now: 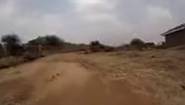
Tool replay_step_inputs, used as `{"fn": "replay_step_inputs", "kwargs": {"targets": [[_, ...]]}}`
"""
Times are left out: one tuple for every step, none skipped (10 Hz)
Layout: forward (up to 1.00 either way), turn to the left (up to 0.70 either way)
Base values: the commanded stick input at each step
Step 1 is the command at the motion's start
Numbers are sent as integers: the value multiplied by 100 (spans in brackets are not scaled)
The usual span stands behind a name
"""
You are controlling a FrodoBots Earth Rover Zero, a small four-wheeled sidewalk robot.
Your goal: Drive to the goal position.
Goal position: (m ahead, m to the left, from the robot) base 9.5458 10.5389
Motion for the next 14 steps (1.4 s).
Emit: {"fn": "replay_step_inputs", "kwargs": {"targets": [[50,0],[50,0],[50,0],[50,0],[50,0],[50,0],[50,0],[50,0],[50,0],[50,0],[50,0],[50,0],[50,0],[50,0]]}}
